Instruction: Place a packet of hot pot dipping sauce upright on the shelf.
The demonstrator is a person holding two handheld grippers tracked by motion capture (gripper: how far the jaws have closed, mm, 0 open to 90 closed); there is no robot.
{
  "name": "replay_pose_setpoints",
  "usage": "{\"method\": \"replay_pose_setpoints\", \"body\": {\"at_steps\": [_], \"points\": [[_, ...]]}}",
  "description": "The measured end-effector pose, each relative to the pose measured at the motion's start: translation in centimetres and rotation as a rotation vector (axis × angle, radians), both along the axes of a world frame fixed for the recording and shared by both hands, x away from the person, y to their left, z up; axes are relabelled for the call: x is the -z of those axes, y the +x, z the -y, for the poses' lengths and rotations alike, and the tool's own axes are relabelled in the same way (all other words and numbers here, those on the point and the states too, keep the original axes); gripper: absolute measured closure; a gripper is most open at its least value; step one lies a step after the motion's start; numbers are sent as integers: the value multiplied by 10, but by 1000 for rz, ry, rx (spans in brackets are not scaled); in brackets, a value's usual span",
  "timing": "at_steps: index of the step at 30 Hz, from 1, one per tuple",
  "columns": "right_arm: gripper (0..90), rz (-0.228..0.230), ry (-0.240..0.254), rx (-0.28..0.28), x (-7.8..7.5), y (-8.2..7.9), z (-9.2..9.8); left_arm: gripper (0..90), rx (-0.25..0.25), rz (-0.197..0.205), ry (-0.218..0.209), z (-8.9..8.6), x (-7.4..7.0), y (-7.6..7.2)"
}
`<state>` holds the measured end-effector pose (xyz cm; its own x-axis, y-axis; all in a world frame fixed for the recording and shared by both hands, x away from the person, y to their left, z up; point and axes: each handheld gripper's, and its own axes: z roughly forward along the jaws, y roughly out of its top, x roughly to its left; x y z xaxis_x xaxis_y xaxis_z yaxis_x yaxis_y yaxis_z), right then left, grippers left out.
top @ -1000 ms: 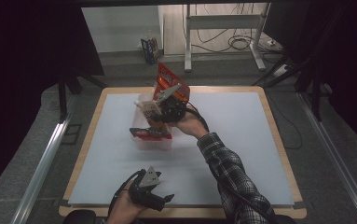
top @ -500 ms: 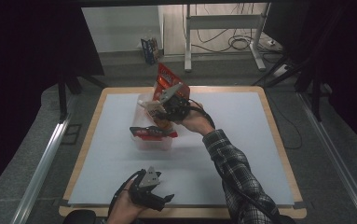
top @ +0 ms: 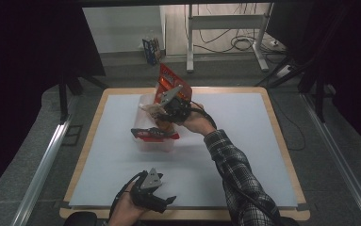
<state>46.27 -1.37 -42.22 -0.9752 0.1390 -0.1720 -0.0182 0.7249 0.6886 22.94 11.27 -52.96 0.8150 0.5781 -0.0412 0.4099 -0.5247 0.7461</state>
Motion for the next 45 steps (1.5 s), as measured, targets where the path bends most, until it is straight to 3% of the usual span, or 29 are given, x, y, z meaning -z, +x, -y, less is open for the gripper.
{"method": "replay_pose_setpoints", "body": {"at_steps": [9, 23, 25, 27, 32, 34, 39, 45], "points": [[874, -27, 38, -8, 11, -1, -10, 109, 1, 1, 1, 0, 0, 0], [862, -71, 16, -35, 32, -7, -24, 109, 1, 2, 4, -1, 0, 0], [801, -87, 11, -23, 34, -7, -26, 109, 0, 3, 3, -1, 0, 0], [643, -89, -5, -3, 36, -7, -26, 109, -1, 3, 3, -1, 0, 0], [537, -120, 23, 49, 33, -6, -12, 109, 1, 1, 6, 0, 0, 0], [526, -159, 38, 78, 29, -6, -2, 109, 2, 1, 7, 0, 0, 0], [618, -204, 42, 100, 24, -7, 22, 109, 2, 1, 9, 1, 0, 0], [767, -222, 25, 113, 31, -9, 40, 109, 4, 0, 9, 1, 0, 0]]}}
